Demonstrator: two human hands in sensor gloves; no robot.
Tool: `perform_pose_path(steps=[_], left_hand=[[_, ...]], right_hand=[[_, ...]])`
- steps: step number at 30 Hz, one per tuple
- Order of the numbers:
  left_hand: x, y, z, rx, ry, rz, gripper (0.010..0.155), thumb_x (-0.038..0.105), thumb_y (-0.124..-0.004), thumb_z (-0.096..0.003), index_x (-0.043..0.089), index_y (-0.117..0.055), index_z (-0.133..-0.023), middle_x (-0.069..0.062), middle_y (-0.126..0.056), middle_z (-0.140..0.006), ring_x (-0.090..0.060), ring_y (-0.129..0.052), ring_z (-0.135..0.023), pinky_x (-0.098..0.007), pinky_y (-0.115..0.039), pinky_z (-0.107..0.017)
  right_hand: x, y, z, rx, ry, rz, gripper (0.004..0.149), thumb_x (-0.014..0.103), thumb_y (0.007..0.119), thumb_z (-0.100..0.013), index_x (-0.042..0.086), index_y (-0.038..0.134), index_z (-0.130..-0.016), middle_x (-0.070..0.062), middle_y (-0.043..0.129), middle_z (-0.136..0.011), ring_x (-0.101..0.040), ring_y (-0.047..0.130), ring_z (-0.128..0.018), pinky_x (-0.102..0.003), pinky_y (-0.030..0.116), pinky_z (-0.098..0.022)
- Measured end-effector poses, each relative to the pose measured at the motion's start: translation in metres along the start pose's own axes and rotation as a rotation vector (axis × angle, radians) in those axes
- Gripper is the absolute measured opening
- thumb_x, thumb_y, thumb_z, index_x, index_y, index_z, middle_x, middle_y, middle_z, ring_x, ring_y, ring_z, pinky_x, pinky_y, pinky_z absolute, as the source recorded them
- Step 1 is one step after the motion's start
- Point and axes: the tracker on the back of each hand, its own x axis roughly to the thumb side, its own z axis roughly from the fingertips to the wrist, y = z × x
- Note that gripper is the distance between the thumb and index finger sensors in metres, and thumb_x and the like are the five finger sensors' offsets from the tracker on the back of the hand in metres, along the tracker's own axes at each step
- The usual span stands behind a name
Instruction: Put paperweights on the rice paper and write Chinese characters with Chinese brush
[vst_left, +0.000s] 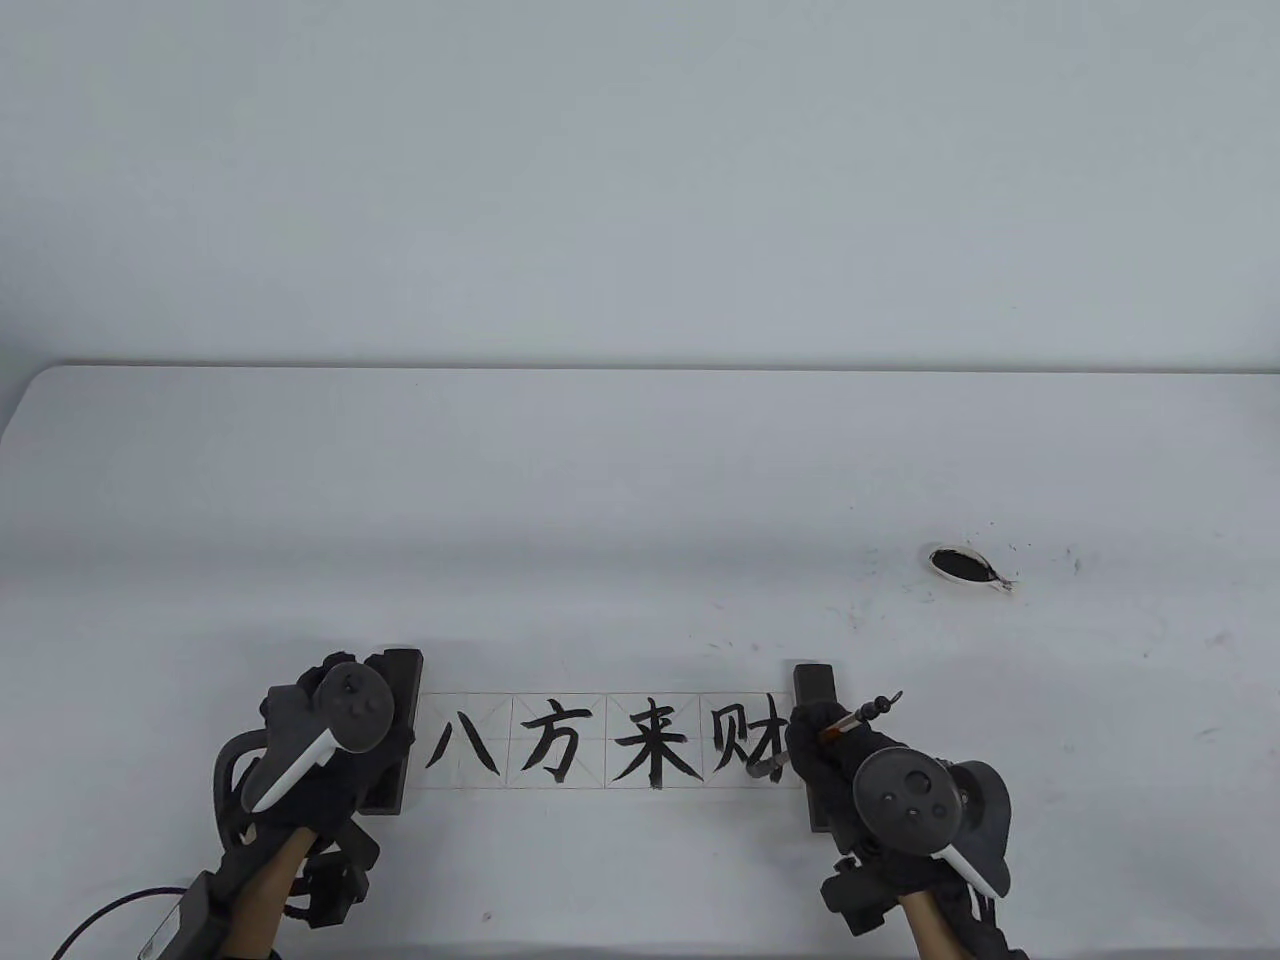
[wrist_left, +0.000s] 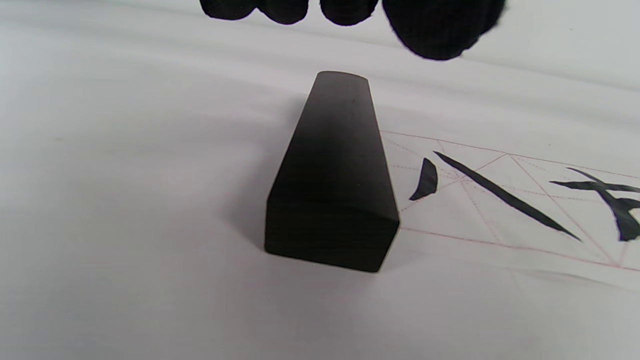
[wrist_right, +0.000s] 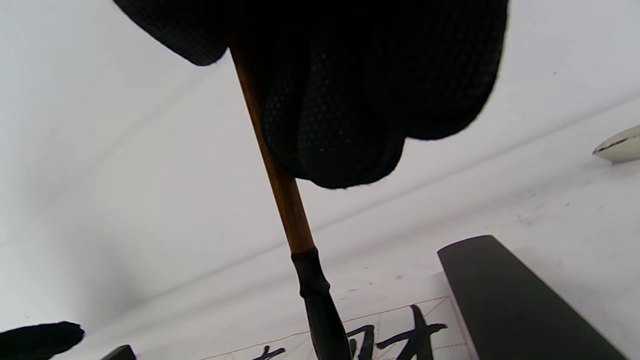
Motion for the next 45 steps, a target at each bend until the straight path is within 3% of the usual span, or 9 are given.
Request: perform_pose_path(steps=[4, 12, 23, 32, 38, 45], left_hand=[[0.000, 0.000, 0.000, 0.000, 0.000, 0.000, 0.081, 0.051, -0.061, -0.0527, 0.031, -0.023, -0.121, -0.011, -0.024, -0.129, -0.041, -0.029, -0.121, -0.063, -0.020, -0.084], [0.000, 0.000, 0.000, 0.001, -0.001, 0.001, 0.081, 0.051, -0.061, -0.0527, 0.031, -0.023, -0.121, -0.010, -0.021, -0.129, -0.042, -0.028, -0.121, -0.063, -0.020, -0.084], [0.000, 0.002, 0.000, 0.016, -0.004, 0.006, 0.081, 0.051, -0.061, -0.0528, 0.031, -0.023, -0.121, -0.011, -0.021, -0.129, -0.041, -0.028, -0.121, -0.063, -0.020, -0.084], [-0.003, 0.004, 0.002, 0.042, -0.001, 0.019, 0.081, 0.051, -0.061, -0.0529, 0.032, -0.022, -0.121, -0.010, -0.020, -0.129, -0.041, -0.025, -0.121, -0.063, -0.019, -0.084], [-0.002, 0.005, 0.003, 0.054, -0.010, 0.013, 0.081, 0.052, -0.060, -0.0530, 0.032, -0.021, -0.121, -0.010, -0.019, -0.129, -0.041, -0.025, -0.122, -0.063, -0.019, -0.084], [-0.003, 0.005, 0.003, 0.069, -0.010, 0.015, 0.081, 0.052, -0.060, -0.0529, 0.032, -0.021, -0.121, -0.010, -0.019, -0.129, -0.040, -0.025, -0.122, -0.063, -0.019, -0.084]], right_hand=[[-0.003, -0.005, 0.001, -0.024, 0.004, -0.090, 0.042, 0.038, 0.066, -0.056, 0.007, 0.082, -0.080, -0.013, 0.099, -0.062, -0.023, 0.102, -0.044, -0.036, 0.087, -0.032], [-0.007, -0.009, 0.002, -0.119, 0.017, -0.109, 0.044, 0.041, 0.068, -0.055, 0.008, 0.084, -0.078, -0.010, 0.101, -0.058, -0.020, 0.104, -0.039, -0.033, 0.088, -0.029], [-0.015, -0.017, 0.002, -0.224, 0.036, -0.136, 0.048, 0.041, 0.075, -0.052, 0.000, 0.088, -0.072, -0.008, 0.106, -0.045, -0.016, 0.106, -0.027, -0.029, 0.090, -0.019], [-0.012, -0.047, -0.002, -0.325, -0.012, -0.212, 0.047, 0.037, 0.074, -0.054, -0.003, 0.086, -0.076, -0.011, 0.105, -0.048, -0.017, 0.106, -0.030, -0.030, 0.089, -0.021], [0.008, -0.077, -0.004, -0.421, -0.101, -0.081, 0.047, 0.036, 0.077, -0.052, -0.004, 0.087, -0.076, -0.011, 0.105, -0.047, -0.018, 0.106, -0.029, -0.030, 0.089, -0.021], [0.034, -0.103, -0.004, -0.515, -0.205, 0.234, 0.047, 0.035, 0.080, -0.049, -0.001, 0.087, -0.078, -0.011, 0.106, -0.048, -0.017, 0.106, -0.030, -0.029, 0.090, -0.022]])
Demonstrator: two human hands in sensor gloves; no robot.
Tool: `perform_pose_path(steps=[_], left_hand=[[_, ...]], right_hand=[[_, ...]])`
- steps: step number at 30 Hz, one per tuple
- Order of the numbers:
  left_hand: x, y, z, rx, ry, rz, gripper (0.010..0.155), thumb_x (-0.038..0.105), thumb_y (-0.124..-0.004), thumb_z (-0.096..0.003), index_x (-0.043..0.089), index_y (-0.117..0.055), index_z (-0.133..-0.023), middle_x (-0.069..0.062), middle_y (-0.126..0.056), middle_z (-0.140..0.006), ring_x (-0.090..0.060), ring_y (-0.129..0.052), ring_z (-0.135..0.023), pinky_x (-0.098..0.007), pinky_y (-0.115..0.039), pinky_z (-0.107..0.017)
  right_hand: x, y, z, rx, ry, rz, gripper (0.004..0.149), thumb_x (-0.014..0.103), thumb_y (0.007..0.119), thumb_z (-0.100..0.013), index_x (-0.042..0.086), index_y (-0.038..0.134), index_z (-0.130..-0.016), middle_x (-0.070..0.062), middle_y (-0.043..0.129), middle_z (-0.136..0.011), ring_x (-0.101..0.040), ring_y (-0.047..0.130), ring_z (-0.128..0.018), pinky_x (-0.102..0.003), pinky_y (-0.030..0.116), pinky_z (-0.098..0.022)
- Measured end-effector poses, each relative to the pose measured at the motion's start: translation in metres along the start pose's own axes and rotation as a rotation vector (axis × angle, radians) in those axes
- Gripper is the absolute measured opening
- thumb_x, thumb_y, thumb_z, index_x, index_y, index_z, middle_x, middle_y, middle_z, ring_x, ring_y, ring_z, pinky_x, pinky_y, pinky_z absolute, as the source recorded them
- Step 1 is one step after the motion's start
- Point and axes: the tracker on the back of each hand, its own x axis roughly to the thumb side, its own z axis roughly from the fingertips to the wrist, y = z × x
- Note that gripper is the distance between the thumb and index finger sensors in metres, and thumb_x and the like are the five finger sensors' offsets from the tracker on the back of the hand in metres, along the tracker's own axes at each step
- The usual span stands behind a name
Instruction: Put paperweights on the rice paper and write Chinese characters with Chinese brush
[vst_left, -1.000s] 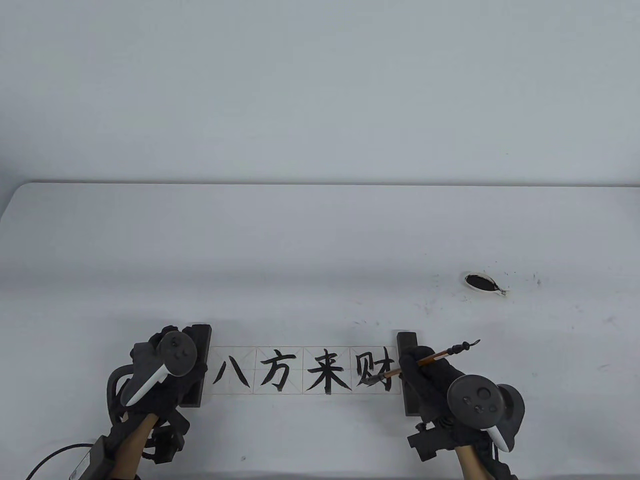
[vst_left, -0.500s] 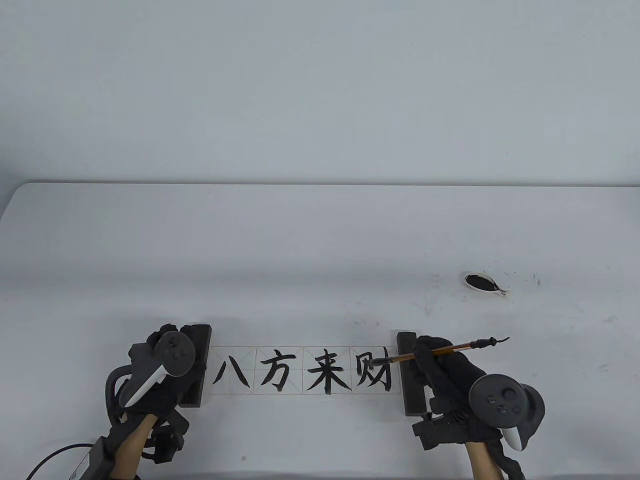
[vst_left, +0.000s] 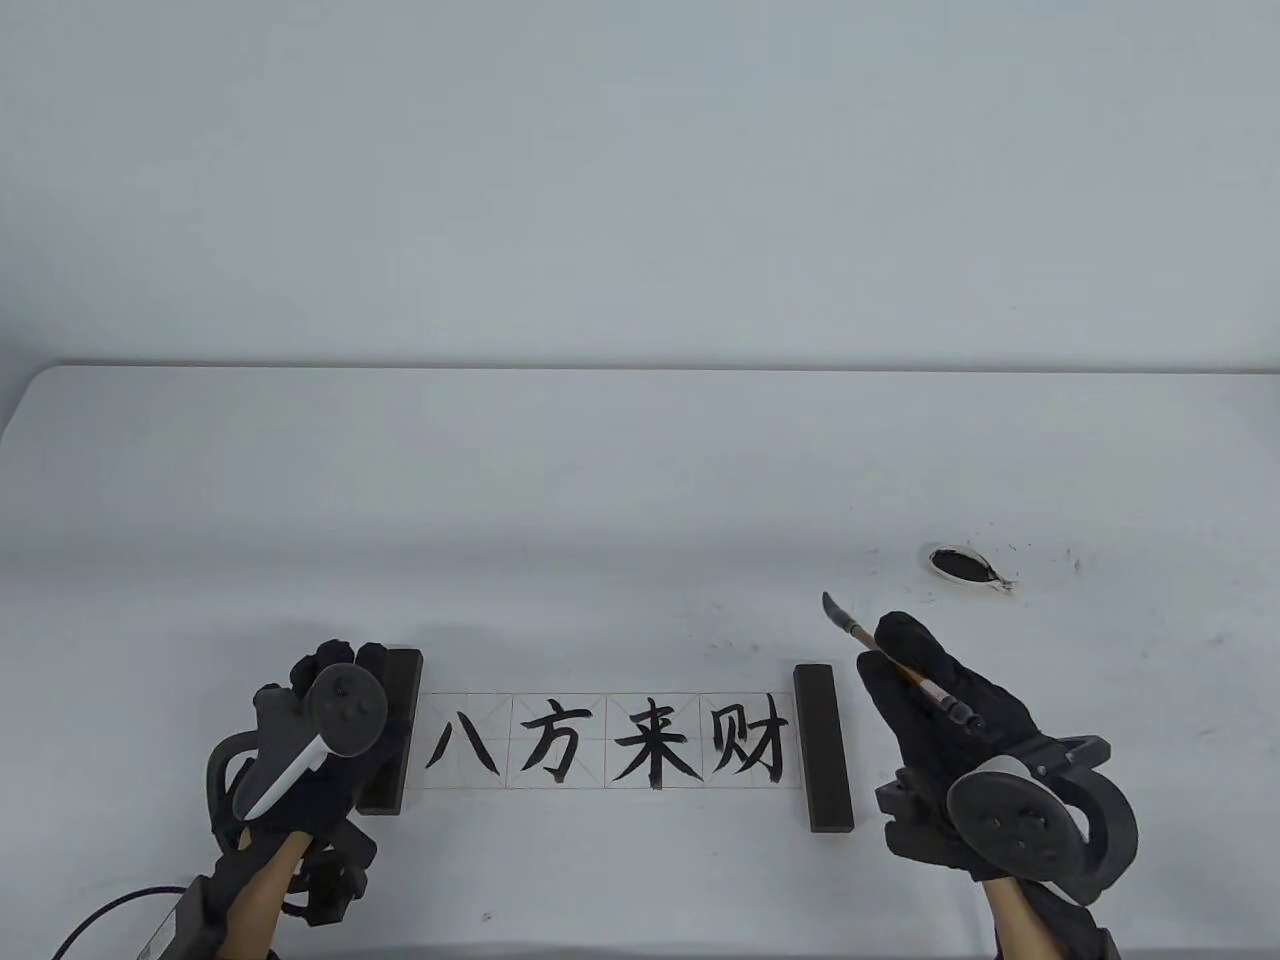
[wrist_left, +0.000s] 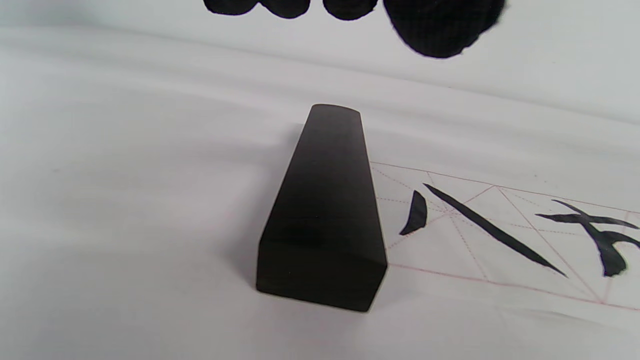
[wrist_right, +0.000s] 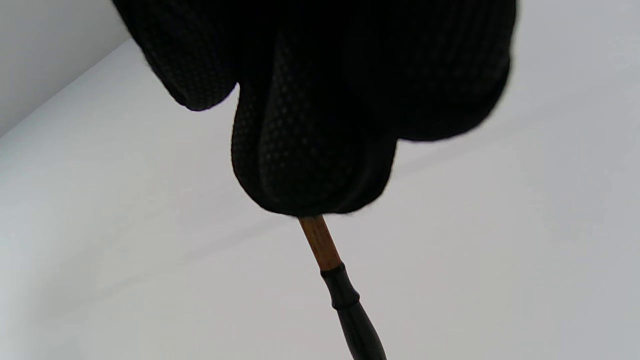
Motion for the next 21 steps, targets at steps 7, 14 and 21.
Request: perform_pose_path(steps=[7, 14, 21], left_hand=[[0.000, -0.001, 0.000, -0.002, 0.005, -0.003, 0.081, 0.052, -0.060, -0.0530, 0.032, -0.021, -0.121, -0.010, -0.019, -0.129, -0.040, -0.025, -0.122, -0.063, -0.019, -0.084], [0.000, -0.001, 0.000, -0.004, 0.008, -0.002, 0.081, 0.052, -0.060, -0.0530, 0.032, -0.021, -0.121, -0.010, -0.019, -0.129, -0.041, -0.025, -0.122, -0.063, -0.019, -0.084], [0.000, -0.001, 0.001, -0.006, 0.009, -0.005, 0.081, 0.051, -0.061, -0.0530, 0.032, -0.021, -0.121, -0.010, -0.019, -0.129, -0.041, -0.025, -0.122, -0.063, -0.019, -0.084]], right_hand=[[0.007, -0.012, -0.010, 0.025, -0.058, 0.165, 0.042, 0.029, 0.077, -0.052, 0.008, 0.080, -0.088, -0.016, 0.101, -0.059, -0.019, 0.105, -0.042, -0.032, 0.090, -0.029], [0.000, -0.019, -0.013, 0.017, -0.027, 0.244, 0.043, 0.027, 0.077, -0.053, 0.007, 0.077, -0.091, -0.016, 0.100, -0.063, -0.021, 0.105, -0.046, -0.033, 0.089, -0.032], [-0.015, -0.011, -0.012, 0.159, 0.001, 0.399, 0.052, 0.025, 0.075, -0.054, 0.003, 0.064, -0.100, -0.019, 0.090, -0.082, -0.025, 0.099, -0.064, -0.036, 0.087, -0.040]])
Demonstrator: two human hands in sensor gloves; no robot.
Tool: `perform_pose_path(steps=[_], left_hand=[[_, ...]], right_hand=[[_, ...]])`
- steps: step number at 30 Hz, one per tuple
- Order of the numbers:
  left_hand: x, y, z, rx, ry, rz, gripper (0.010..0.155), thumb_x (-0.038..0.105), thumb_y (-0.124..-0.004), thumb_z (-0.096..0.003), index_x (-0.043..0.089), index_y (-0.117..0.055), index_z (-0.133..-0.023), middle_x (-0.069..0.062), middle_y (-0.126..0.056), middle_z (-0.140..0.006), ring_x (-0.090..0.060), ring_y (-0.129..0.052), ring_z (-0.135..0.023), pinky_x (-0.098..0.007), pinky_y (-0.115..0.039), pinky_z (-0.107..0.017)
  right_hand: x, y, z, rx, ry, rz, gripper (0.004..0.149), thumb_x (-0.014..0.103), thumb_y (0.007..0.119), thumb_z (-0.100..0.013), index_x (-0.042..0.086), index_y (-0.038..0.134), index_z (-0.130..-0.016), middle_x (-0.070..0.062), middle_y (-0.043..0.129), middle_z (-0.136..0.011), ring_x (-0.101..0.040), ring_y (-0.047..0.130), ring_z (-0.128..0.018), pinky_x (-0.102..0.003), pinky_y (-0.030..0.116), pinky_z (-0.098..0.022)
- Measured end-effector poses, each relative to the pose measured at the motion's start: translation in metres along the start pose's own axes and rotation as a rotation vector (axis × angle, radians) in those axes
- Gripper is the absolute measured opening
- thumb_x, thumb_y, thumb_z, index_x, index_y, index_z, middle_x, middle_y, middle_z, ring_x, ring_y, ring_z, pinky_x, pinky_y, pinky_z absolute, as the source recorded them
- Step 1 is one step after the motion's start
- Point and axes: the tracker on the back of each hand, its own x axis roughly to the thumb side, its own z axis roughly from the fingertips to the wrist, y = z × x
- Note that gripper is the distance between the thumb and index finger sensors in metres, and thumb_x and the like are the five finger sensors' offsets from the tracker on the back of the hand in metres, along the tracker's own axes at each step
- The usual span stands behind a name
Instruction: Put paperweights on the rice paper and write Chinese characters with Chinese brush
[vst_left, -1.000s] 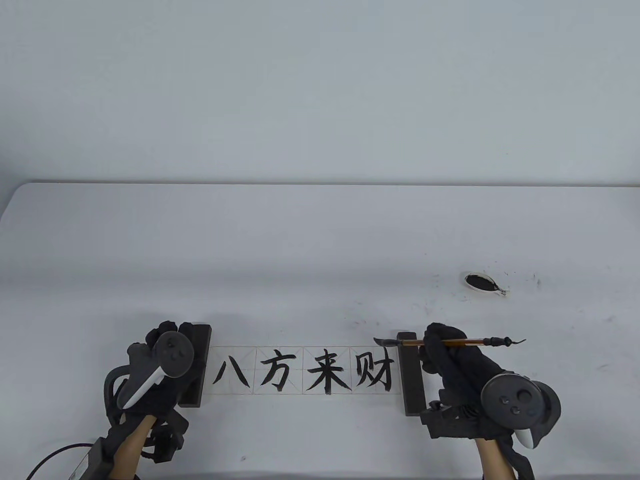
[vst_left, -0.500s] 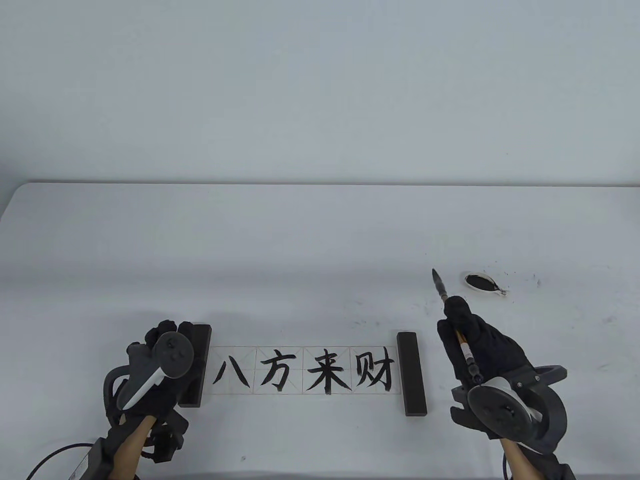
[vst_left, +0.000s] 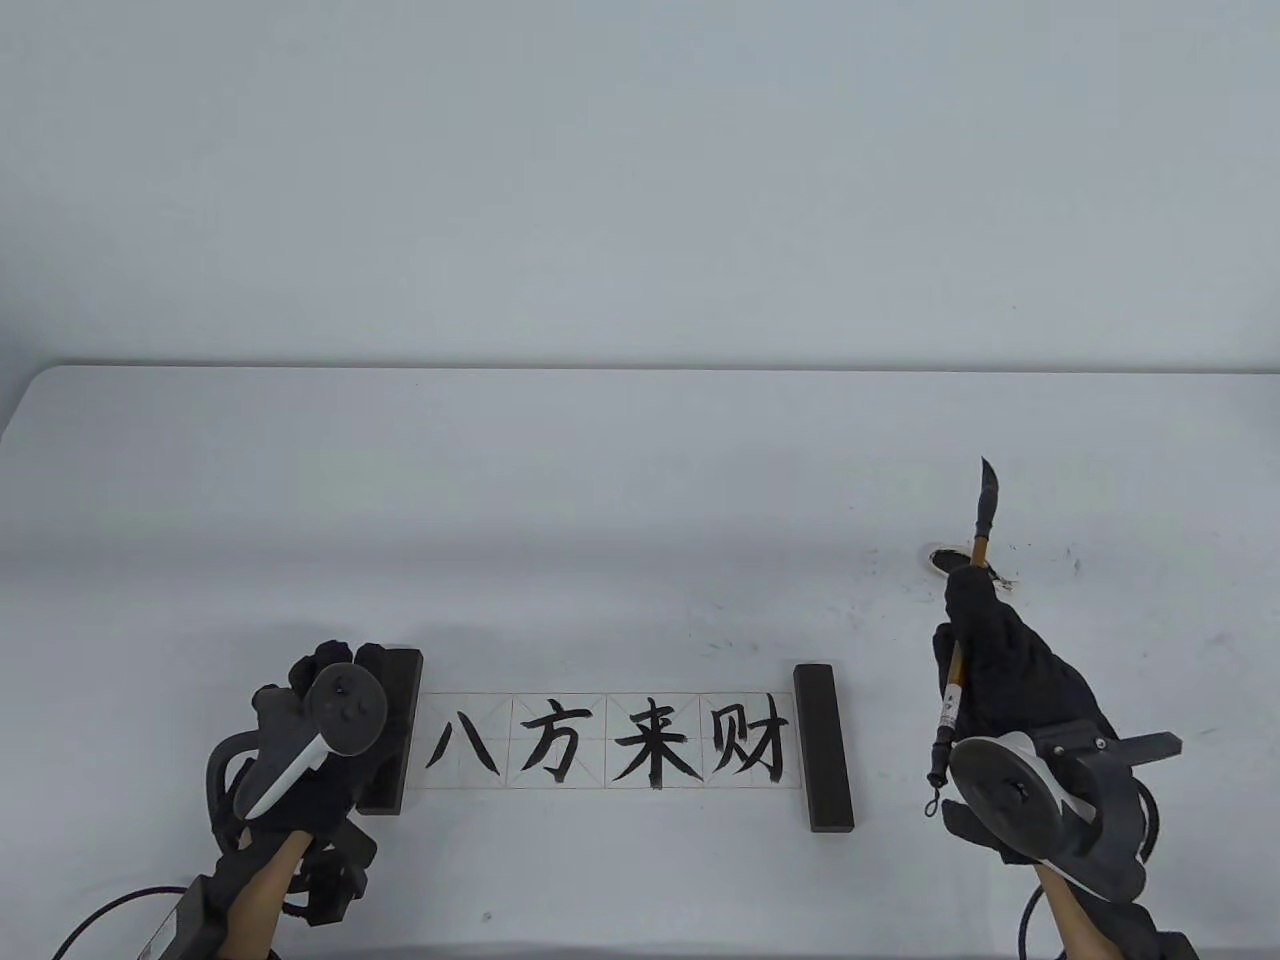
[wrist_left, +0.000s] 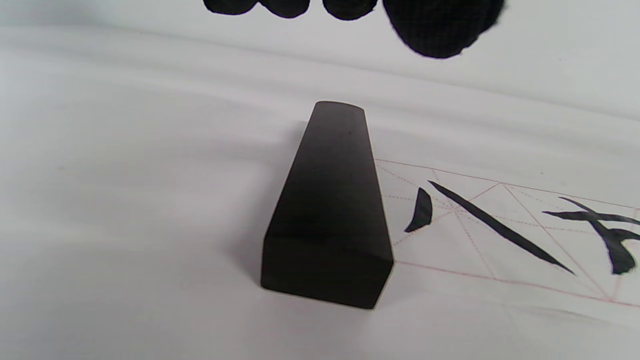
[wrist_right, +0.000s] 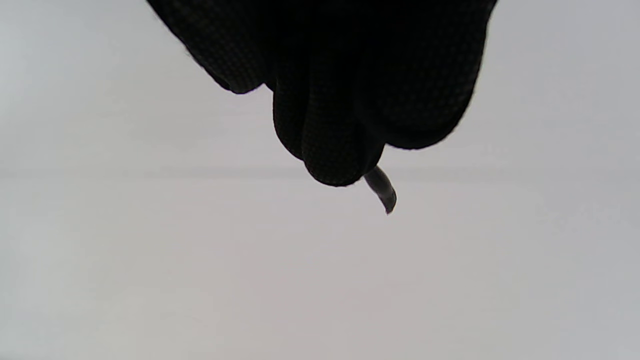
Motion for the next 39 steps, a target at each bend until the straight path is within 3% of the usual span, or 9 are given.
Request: perform_pose_path(steps=[7, 12, 30, 39], left_hand=[[0.000, -0.001, -0.001, -0.003, -0.002, -0.005, 0.081, 0.052, -0.061, -0.0530, 0.032, -0.021, -0.121, -0.010, -0.019, -0.129, -0.041, -0.025, -0.122, -0.063, -0.019, -0.084], [0.001, -0.001, 0.000, -0.003, -0.001, -0.005, 0.081, 0.052, -0.061, -0.0529, 0.032, -0.021, -0.121, -0.010, -0.019, -0.129, -0.041, -0.025, -0.122, -0.063, -0.019, -0.084], [0.000, -0.001, -0.001, -0.012, 0.008, 0.001, 0.081, 0.052, -0.060, -0.0530, 0.032, -0.021, -0.121, -0.010, -0.019, -0.129, -0.041, -0.025, -0.122, -0.063, -0.019, -0.084], [0.000, -0.001, -0.002, -0.025, 0.014, 0.008, 0.081, 0.052, -0.060, -0.0531, 0.032, -0.021, -0.121, -0.010, -0.018, -0.129, -0.041, -0.024, -0.122, -0.063, -0.018, -0.084]], right_hand=[[-0.004, 0.032, 0.004, 0.253, -0.061, 0.200, 0.063, 0.021, 0.071, -0.056, -0.002, 0.043, -0.108, -0.027, 0.071, -0.099, -0.034, 0.085, -0.084, -0.045, 0.080, -0.054], [-0.006, 0.063, 0.010, 0.326, -0.087, 0.331, 0.066, 0.020, 0.071, -0.056, -0.004, 0.038, -0.108, -0.030, 0.063, -0.102, -0.039, 0.076, -0.090, -0.050, 0.073, -0.061], [-0.032, 0.178, 0.024, 0.646, 0.004, 0.501, 0.071, 0.018, 0.070, -0.055, -0.006, 0.028, -0.107, -0.033, 0.053, -0.104, -0.042, 0.067, -0.094, -0.053, 0.067, -0.065], [-0.035, 0.213, 0.037, 0.760, -0.044, 0.583, 0.071, 0.018, 0.071, -0.054, -0.006, 0.029, -0.107, -0.032, 0.053, -0.104, -0.040, 0.068, -0.094, -0.051, 0.068, -0.065]])
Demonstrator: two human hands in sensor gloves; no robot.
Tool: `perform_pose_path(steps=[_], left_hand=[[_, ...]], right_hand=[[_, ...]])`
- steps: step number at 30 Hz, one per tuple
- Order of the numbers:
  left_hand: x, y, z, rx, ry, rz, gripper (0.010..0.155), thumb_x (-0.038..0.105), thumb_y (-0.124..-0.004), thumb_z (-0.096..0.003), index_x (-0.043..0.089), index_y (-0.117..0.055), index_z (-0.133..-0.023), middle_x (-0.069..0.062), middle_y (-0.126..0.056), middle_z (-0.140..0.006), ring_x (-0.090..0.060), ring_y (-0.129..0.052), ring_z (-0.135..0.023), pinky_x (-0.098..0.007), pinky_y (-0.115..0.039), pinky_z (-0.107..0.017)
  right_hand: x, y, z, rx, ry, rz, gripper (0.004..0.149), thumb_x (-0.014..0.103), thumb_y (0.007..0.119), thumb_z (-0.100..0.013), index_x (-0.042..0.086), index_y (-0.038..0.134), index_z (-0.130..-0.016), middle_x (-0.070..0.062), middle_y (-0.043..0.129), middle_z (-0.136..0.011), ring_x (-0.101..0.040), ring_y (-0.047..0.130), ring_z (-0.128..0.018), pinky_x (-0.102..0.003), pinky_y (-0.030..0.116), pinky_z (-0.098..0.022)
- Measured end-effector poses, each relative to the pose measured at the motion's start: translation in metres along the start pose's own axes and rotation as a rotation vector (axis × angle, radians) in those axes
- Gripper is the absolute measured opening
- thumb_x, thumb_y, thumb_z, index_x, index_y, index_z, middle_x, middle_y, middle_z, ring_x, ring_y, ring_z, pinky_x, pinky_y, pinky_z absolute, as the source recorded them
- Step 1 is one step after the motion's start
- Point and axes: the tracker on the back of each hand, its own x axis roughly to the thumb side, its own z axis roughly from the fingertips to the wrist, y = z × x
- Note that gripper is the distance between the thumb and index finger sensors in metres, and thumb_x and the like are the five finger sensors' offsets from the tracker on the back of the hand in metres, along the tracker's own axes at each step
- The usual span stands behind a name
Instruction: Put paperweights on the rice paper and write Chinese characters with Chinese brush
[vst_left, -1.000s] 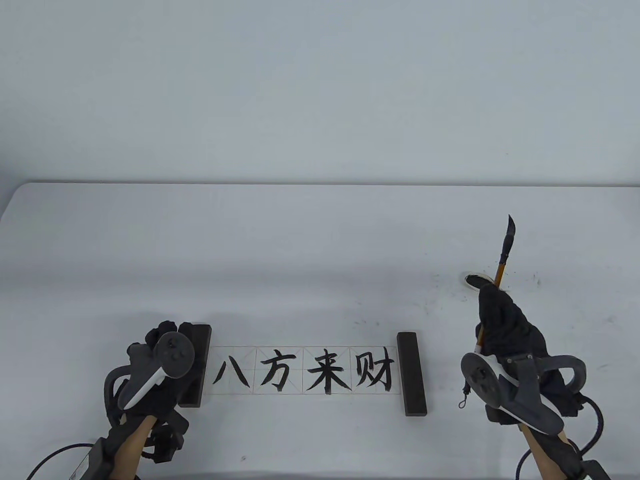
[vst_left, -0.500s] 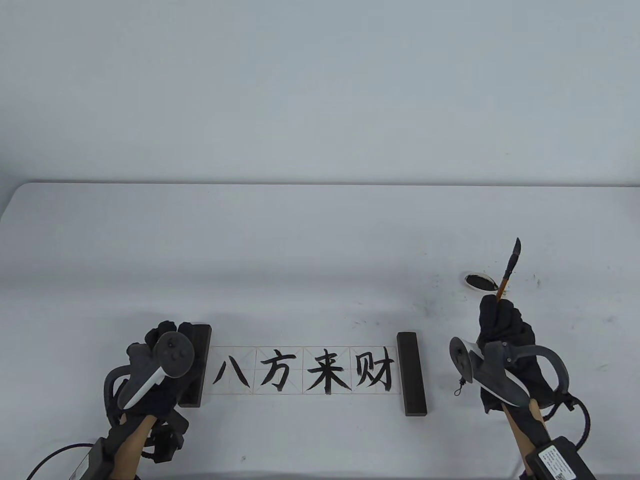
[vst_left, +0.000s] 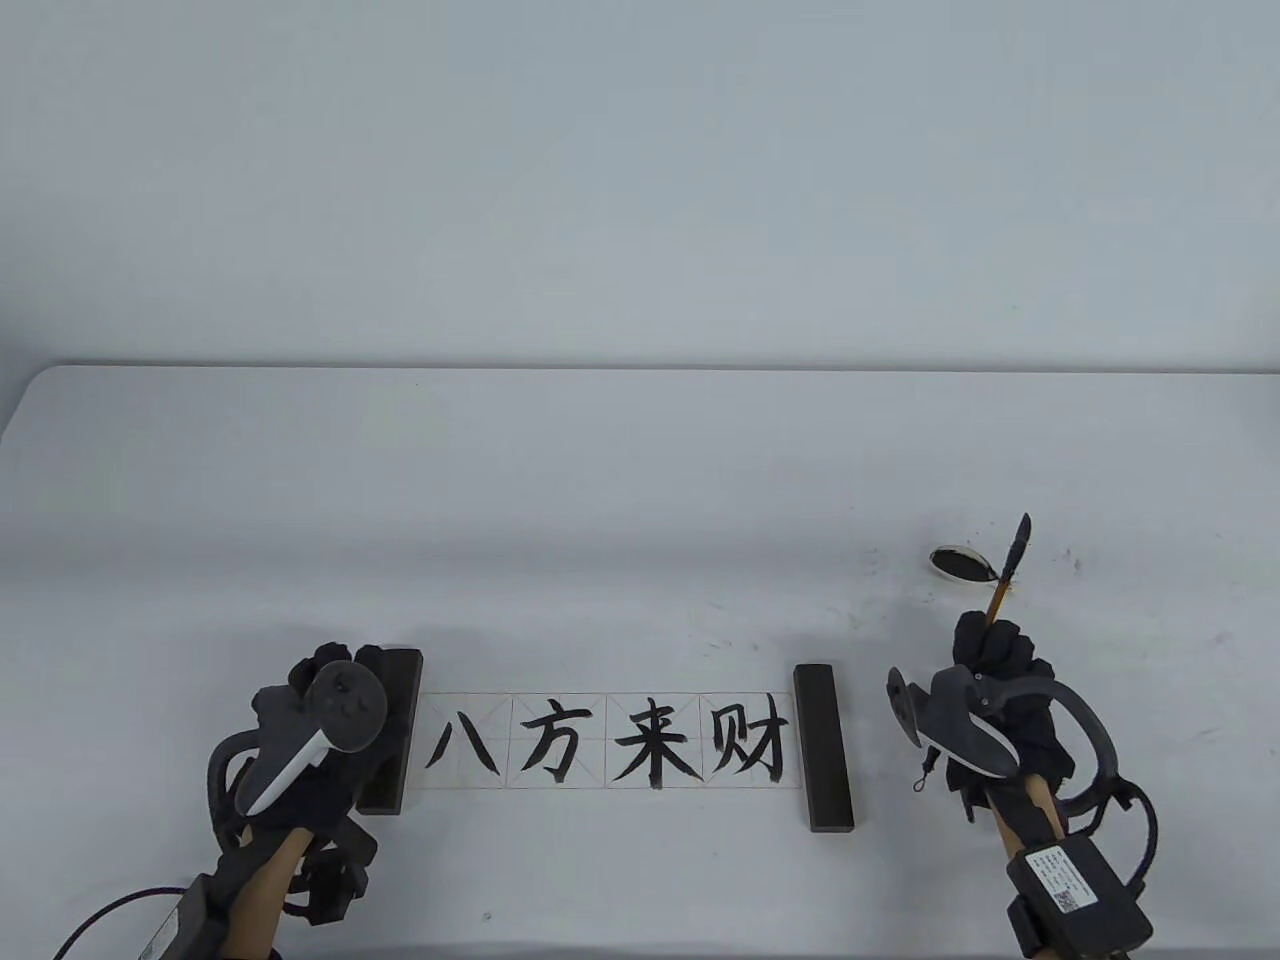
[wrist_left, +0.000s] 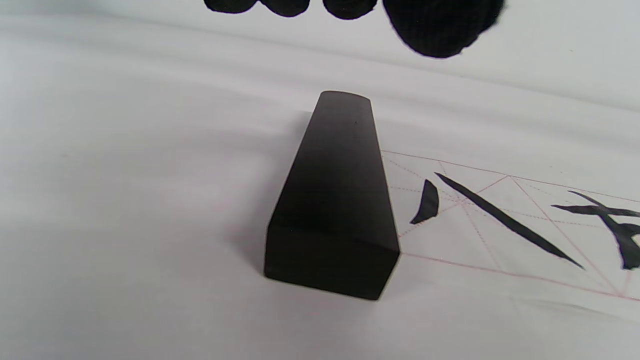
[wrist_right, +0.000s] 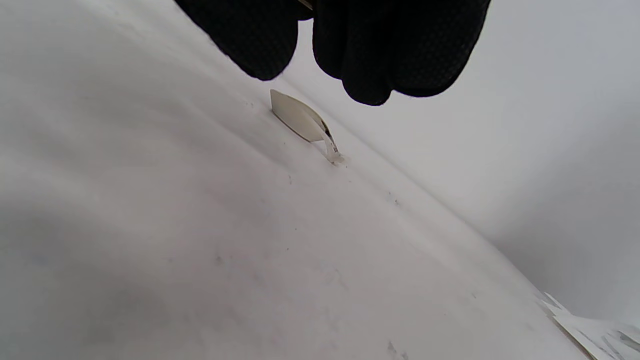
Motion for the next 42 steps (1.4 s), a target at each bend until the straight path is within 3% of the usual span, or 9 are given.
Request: perform_pose_path(steps=[16, 28, 34, 42], left_hand=[[0.001, -0.001, -0.001, -0.006, -0.007, -0.003, 0.081, 0.052, -0.060, -0.0531, 0.032, -0.021, -0.121, -0.010, -0.019, -0.129, -0.041, -0.024, -0.122, -0.063, -0.019, -0.084], [0.001, -0.002, -0.001, -0.016, -0.006, -0.004, 0.081, 0.052, -0.060, -0.0530, 0.032, -0.021, -0.121, -0.011, -0.019, -0.129, -0.041, -0.025, -0.121, -0.063, -0.019, -0.084], [0.001, -0.001, 0.000, -0.023, -0.006, -0.006, 0.081, 0.052, -0.060, -0.0530, 0.032, -0.021, -0.121, -0.010, -0.019, -0.129, -0.041, -0.025, -0.122, -0.063, -0.019, -0.084], [0.002, -0.001, 0.000, -0.023, -0.005, -0.006, 0.081, 0.052, -0.060, -0.0530, 0.032, -0.021, -0.121, -0.010, -0.019, -0.129, -0.041, -0.025, -0.122, -0.063, -0.019, -0.084]], right_hand=[[0.021, 0.040, -0.027, 0.135, -0.035, 0.052, 0.070, 0.014, 0.069, -0.055, -0.005, 0.027, -0.106, -0.032, 0.051, -0.105, -0.040, 0.067, -0.094, -0.051, 0.068, -0.066], [0.022, 0.042, -0.027, 0.173, -0.036, 0.050, 0.065, 0.010, 0.065, -0.055, -0.003, 0.028, -0.107, -0.031, 0.051, -0.105, -0.040, 0.067, -0.095, -0.054, 0.065, -0.067], [0.019, 0.031, -0.023, 0.172, -0.040, 0.056, 0.063, 0.010, 0.063, -0.055, -0.002, 0.030, -0.107, -0.032, 0.051, -0.105, -0.041, 0.067, -0.094, -0.054, 0.065, -0.066], [0.021, 0.038, -0.026, 0.174, -0.034, 0.049, 0.062, 0.010, 0.063, -0.055, 0.000, 0.031, -0.107, -0.032, 0.051, -0.105, -0.041, 0.068, -0.094, -0.054, 0.066, -0.066]])
